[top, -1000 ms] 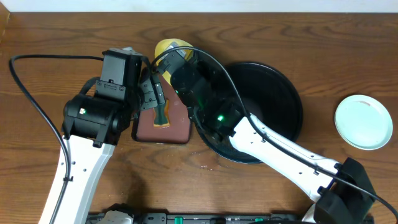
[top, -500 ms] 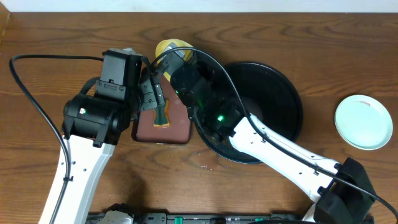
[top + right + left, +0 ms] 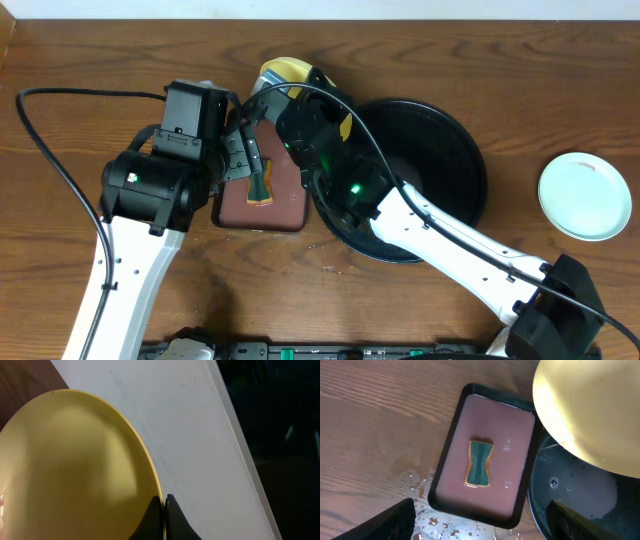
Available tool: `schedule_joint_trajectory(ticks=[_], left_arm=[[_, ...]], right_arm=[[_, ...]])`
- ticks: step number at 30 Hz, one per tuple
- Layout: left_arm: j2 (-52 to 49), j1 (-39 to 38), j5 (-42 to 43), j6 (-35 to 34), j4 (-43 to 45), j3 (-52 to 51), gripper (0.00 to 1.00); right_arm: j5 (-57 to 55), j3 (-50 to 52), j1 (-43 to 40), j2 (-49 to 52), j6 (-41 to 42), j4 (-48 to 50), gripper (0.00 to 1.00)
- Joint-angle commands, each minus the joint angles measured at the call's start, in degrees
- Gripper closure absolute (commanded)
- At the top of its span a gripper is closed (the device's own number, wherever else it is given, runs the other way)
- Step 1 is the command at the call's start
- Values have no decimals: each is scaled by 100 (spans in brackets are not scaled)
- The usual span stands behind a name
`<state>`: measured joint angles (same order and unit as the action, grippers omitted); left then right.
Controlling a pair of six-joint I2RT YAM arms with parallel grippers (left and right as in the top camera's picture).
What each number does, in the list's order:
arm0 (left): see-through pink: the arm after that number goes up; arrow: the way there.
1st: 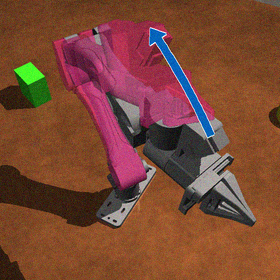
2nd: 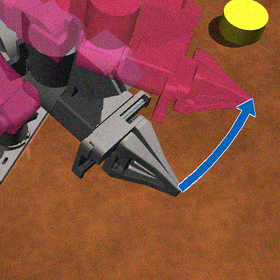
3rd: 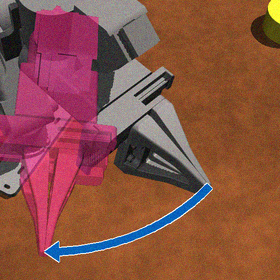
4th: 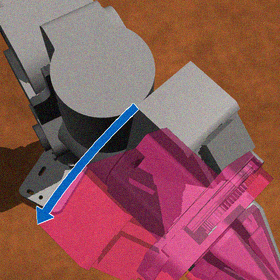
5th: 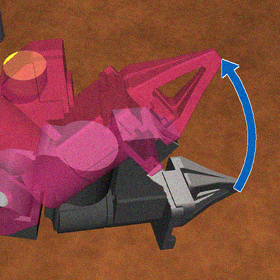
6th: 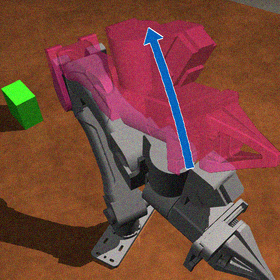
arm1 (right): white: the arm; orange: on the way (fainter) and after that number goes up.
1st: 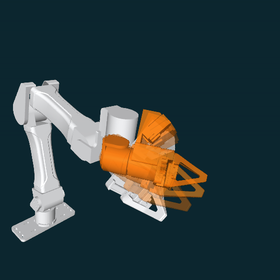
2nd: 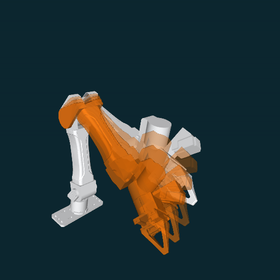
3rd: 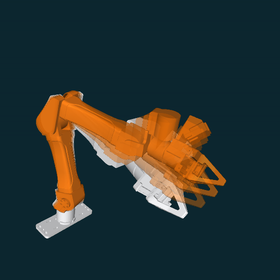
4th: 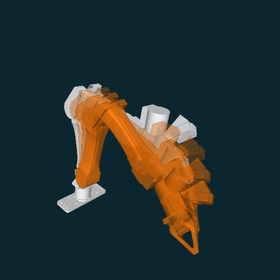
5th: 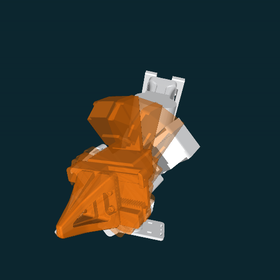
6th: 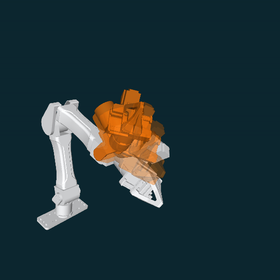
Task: Clean dirty plates on tray and stack at the side
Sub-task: 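Carry the yellow plate right and stack it on the green plates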
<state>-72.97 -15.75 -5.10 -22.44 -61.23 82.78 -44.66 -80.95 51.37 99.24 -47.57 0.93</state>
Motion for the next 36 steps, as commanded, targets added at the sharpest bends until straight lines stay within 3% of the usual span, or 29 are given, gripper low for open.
schedule_joint_trajectory(ticks=[1,4,8,10,14,16,22,28,32,36], left_arm=[[9,-2,61,-28,186,70,16],[9,-2,61,-28,186,70,16],[9,-2,61,-28,186,70,16],[9,-2,61,-28,186,70,15],[9,-2,61,-28,186,70,16],[9,-2,61,-28,186,70,15],[9,-2,61,-28,186,70,16],[9,-2,61,-28,186,70,16],[9,-2,61,-28,186,70,16],[9,-2,61,-28,186,70,16]], right_arm=[[260,2,251,11,-496,-85,99],[208,2,251,11,-208,-79,99],[122,2,-20,11,1805,-387,99],[208,2,-247,11,3206,-881,99],[1294,0,-728,-76,4937,-1773,99],[2380,0,-1143,-278,5678,-2157,99],[4417,0,-2450,-992,6789,-2774,99],[6146,0,-4559,-1727,7597,-3547,99],[6865,2,-6264,-1792,7624,-4395,99],[6863,17,-7884,-1532,7348,-5156,99]])
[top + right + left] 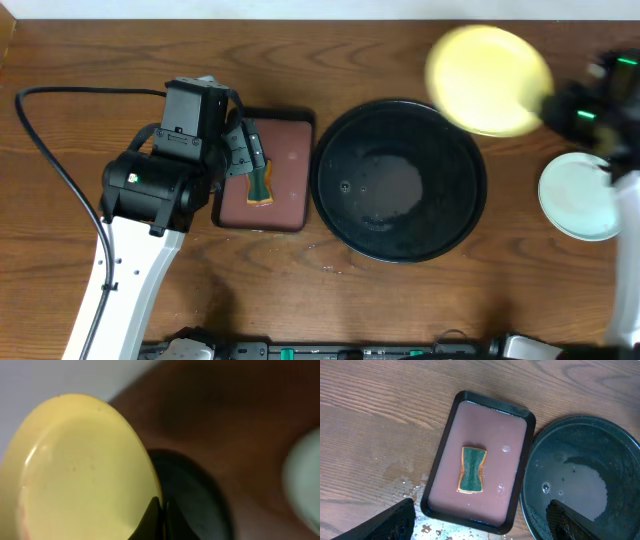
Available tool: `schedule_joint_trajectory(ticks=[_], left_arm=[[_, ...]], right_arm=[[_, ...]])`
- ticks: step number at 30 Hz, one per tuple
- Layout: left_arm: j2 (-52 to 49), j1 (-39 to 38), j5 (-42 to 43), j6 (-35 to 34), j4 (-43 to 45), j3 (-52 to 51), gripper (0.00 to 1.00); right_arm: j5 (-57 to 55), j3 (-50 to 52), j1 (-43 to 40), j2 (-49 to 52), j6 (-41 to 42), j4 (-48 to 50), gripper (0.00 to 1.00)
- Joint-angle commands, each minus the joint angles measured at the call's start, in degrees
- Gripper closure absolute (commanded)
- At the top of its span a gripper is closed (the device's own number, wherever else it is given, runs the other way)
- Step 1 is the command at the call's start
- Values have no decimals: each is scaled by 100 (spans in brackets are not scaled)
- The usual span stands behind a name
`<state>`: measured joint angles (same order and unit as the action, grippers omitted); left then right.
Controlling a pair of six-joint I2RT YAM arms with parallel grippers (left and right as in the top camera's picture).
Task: Clean dirty plates on tray and stack at the side
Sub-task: 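Carry the yellow plate right and stack it on the green plates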
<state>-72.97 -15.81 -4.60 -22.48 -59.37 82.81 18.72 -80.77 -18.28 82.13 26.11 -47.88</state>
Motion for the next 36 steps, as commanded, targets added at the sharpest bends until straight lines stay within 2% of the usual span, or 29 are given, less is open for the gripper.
schedule_joint_trajectory(ticks=[1,6,10,17,21,22,23,24,25,29,32,36], left_arm=[[9,4,11,-24,0,68,16],[9,4,11,-24,0,68,16],[9,4,11,-24,0,68,16],[9,4,11,-24,0,68,16],[9,4,11,-24,0,68,15],[9,4,11,-24,0,68,16],[9,4,11,-24,0,68,16],[9,4,11,-24,0,68,16],[9,4,11,-24,0,68,16],[9,4,11,-24,0,68,16],[9,4,11,-24,0,68,16],[9,4,13,-24,0,68,16]], right_arm=[[509,0,-1152,249,-52,-367,99],[-101,0,-2382,874,-269,-815,99],[-833,28,-2986,1561,-306,-872,99],[-1307,35,-3178,2406,-564,-994,99],[-1449,35,-3176,2557,-715,-914,98],[-1366,35,-3169,2549,-835,-833,89],[-1196,35,-3156,2520,-1058,-734,66],[-1019,35,-3139,2474,-1180,-664,54],[-769,35,-3117,2398,-1226,-601,49],[533,35,-2988,1923,-1572,-291,39],[1421,35,-2702,1353,-1700,-195,40],[1816,35,-2006,619,-1814,-254,41]])
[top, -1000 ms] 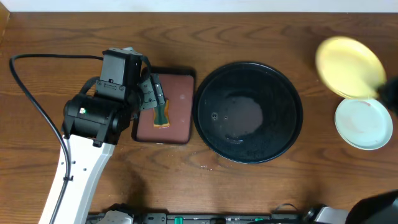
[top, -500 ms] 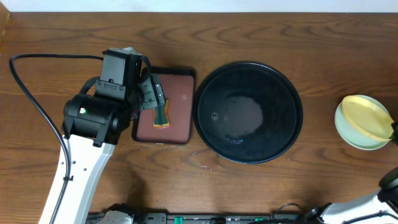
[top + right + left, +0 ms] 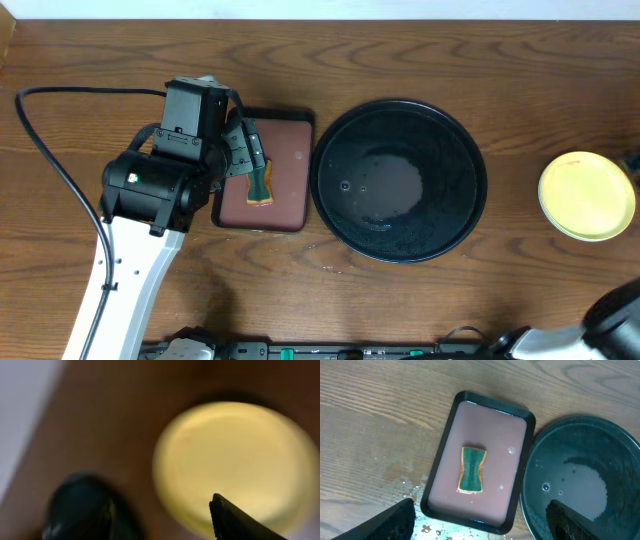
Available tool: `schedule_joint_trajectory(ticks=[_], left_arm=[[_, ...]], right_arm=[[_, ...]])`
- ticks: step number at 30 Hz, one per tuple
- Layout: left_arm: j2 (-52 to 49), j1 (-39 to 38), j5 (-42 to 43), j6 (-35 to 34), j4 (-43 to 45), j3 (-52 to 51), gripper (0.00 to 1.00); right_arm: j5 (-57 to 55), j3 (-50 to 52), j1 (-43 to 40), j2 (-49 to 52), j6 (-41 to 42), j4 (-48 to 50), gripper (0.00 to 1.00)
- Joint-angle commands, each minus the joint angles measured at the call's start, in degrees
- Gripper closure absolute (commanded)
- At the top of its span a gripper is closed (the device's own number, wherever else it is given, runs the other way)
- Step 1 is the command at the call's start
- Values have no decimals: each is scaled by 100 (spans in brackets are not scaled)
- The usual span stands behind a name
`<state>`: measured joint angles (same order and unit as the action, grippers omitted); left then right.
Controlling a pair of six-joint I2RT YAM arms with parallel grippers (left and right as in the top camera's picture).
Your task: Clean dirty plates on tray and stack at the side
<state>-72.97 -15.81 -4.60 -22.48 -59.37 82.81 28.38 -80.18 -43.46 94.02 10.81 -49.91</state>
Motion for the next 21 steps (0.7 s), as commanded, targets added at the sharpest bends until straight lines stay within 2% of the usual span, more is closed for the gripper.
schedule_joint_trajectory(ticks=[1,7,12,18,21], left_arm=[[9,4,11,-24,0,68,16],[9,4,11,-24,0,68,16],[9,4,11,-24,0,68,15],[9,4,11,-24,0,68,16],[9,4,11,-24,0,68,16]], right_arm=[[791,-24,769,-739,-352,-96,42],[-1329,-13,2763,-1115,-448,-780,43],[-1690,221,4087,-914,-706,-835,43],[-2387,332,4767,-483,-573,-682,43],[-1891,332,4765,-315,-579,-713,43]])
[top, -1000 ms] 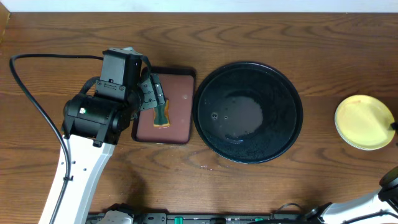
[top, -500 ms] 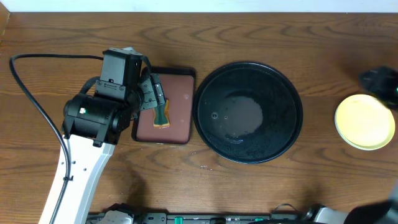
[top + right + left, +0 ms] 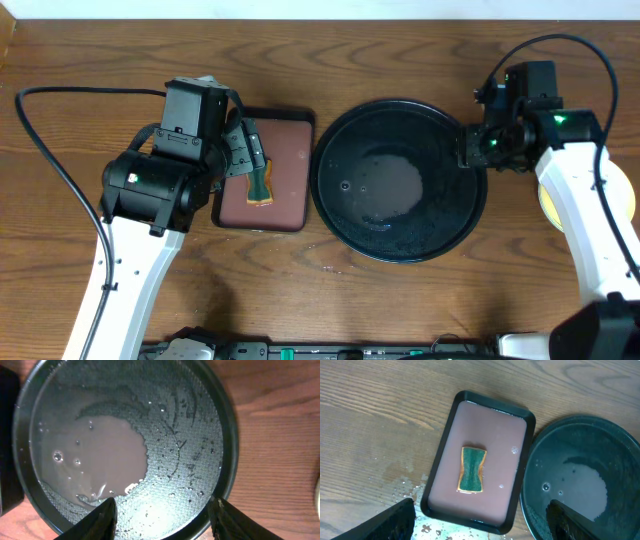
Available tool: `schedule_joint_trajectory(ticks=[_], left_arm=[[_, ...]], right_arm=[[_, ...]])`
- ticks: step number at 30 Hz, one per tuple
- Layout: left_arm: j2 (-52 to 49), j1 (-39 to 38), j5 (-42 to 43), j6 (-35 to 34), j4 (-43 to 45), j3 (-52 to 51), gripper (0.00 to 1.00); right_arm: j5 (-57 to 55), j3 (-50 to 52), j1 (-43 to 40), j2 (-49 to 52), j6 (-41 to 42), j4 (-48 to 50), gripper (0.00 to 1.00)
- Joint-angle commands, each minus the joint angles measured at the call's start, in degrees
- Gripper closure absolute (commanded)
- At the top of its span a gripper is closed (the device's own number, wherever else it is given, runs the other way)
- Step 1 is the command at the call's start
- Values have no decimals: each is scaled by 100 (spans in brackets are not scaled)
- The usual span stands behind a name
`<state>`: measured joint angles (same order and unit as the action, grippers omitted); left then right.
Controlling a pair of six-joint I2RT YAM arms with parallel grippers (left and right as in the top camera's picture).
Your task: Clean dirty plates on tray and stack at the side
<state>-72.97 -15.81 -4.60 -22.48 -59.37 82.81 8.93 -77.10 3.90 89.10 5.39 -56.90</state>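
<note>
The round black tray (image 3: 400, 120) holds only a puddle of murky water (image 3: 95, 455). My right gripper (image 3: 482, 143) hangs open over the tray's right rim, fingers (image 3: 102, 520) wide apart with nothing between them. The yellow plate (image 3: 548, 205) lies at the table's right side, mostly hidden under my right arm. My left gripper (image 3: 482, 525) is open above the small rectangular tray (image 3: 530, 417), where a green sponge (image 3: 472, 470) lies in brownish water.
Water drops (image 3: 412, 492) are spattered on the wooden table beside the rectangular tray's near left corner. The two trays (image 3: 313, 180) sit almost touching. My right arm's cable (image 3: 560, 45) loops over the back right of the table.
My right gripper, then open just above the yellow plate at the far right, is now over the round tray's right rim. The plate stays at the side. The left arm has not moved.
My right gripper first held the yellow plate on edge over the left of the table, beside the sponge tray. Then it held the plate above the round tray's far right. Then the plate lay on the pale plate at the right, released. Now the gripper is back over the round tray.
</note>
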Motion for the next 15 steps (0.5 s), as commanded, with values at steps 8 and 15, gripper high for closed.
schedule_joint_trajectory(ticks=[8,15], left_arm=[[9,4,11,-24,0,68,16],[9,4,11,-24,0,68,16]], right_arm=[[1471,20,55,129,-295,81,39],[2006,7,214,-1150,520,494,1]])
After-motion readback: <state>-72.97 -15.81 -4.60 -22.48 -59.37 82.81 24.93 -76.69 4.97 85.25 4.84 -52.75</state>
